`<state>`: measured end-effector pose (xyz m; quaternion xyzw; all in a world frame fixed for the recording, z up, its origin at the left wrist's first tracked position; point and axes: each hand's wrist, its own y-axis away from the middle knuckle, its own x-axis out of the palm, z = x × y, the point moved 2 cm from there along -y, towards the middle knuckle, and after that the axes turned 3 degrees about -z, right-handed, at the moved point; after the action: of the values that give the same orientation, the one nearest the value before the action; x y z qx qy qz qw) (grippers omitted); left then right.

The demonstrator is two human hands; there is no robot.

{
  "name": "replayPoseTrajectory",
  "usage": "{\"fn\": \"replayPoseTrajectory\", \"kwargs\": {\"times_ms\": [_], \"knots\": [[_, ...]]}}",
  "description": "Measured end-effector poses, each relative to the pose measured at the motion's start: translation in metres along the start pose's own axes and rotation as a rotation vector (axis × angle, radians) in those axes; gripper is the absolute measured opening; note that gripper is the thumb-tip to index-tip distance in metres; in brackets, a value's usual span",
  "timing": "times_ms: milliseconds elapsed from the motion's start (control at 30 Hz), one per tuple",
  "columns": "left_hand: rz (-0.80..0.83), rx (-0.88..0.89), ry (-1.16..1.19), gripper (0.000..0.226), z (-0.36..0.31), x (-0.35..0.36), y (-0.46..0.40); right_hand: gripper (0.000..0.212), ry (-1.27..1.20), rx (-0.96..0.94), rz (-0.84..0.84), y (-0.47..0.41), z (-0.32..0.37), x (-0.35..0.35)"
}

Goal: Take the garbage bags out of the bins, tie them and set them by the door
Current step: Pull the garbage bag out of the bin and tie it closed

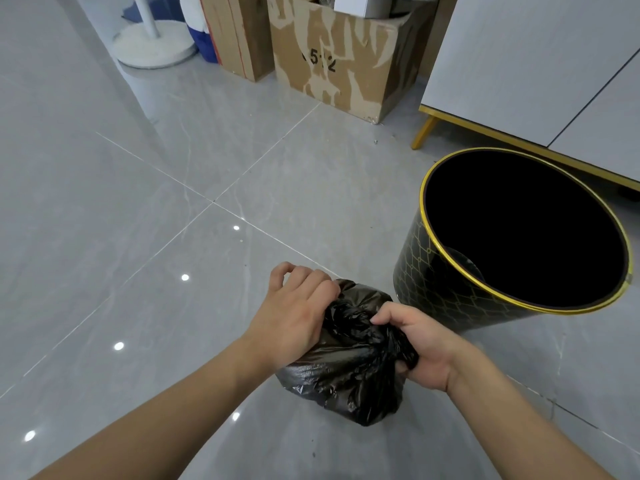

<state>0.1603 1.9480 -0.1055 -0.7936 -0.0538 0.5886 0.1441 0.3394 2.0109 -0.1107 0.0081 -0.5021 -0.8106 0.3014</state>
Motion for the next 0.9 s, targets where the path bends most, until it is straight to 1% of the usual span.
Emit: {"fn": "replayPoseTrajectory", "kwargs": {"times_ms": [100, 167, 233, 267, 300, 367, 400, 433, 500, 600, 667, 733, 800, 833, 900], "knots": [[0.048, -0.017, 0.106, 0.034, -0.001, -0.002, 0.005, 0.038, -0.148, -0.067, 0.051, -0.001, 0.002, 0.000], [0.116, -0.045, 0.132, 0.036, -0.002, 0.000, 0.012, 0.036, -0.247, -0.105, 0.092, 0.000, 0.004, 0.003], [0.186, -0.067, 0.147, 0.035, -0.003, 0.004, 0.019, 0.035, -0.285, -0.116, 0.098, 0.000, 0.002, 0.005], [0.209, -0.107, 0.203, 0.034, -0.004, 0.005, 0.021, 0.035, -0.295, -0.122, 0.097, 0.001, 0.001, 0.008], [0.227, -0.188, 0.303, 0.033, -0.005, 0.004, 0.021, 0.036, -0.305, -0.127, 0.084, -0.001, -0.001, 0.010], [0.252, -0.428, 0.567, 0.030, -0.008, 0.001, 0.019, 0.037, -0.262, -0.154, 0.051, -0.005, -0.005, 0.013], [0.256, -0.523, 0.659, 0.028, -0.009, 0.001, 0.018, 0.036, -0.240, -0.167, 0.033, -0.005, -0.005, 0.015], [0.248, -0.574, 0.696, 0.026, -0.010, 0.001, 0.016, 0.033, -0.226, -0.175, 0.008, -0.005, -0.006, 0.016], [0.238, -0.588, 0.658, 0.021, -0.011, 0.002, 0.014, 0.028, -0.192, -0.186, -0.084, -0.006, -0.008, 0.018], [0.196, -0.544, 0.577, 0.004, -0.014, 0.003, 0.009, 0.025, -0.103, -0.198, -0.163, -0.007, -0.010, 0.019], [0.165, -0.526, 0.535, 0.007, -0.014, 0.004, 0.007, 0.024, -0.064, -0.233, -0.257, -0.008, -0.011, 0.019], [0.143, -0.565, 0.527, 0.014, -0.011, 0.001, 0.005, 0.025, 0.077, -0.353, -0.431, -0.006, -0.008, 0.015], [0.152, -0.652, 0.591, 0.019, -0.007, -0.002, 0.004, 0.027, 0.316, -0.526, -0.621, 0.001, -0.005, 0.010], [0.151, -0.736, 0.664, 0.020, -0.005, -0.005, 0.002, 0.029, 0.417, -0.604, -0.688, 0.003, -0.006, 0.006], [0.058, -0.985, 0.912, 0.020, 0.001, -0.013, 0.000, 0.034, 0.568, -0.722, -0.789, 0.005, -0.007, -0.003]]}}
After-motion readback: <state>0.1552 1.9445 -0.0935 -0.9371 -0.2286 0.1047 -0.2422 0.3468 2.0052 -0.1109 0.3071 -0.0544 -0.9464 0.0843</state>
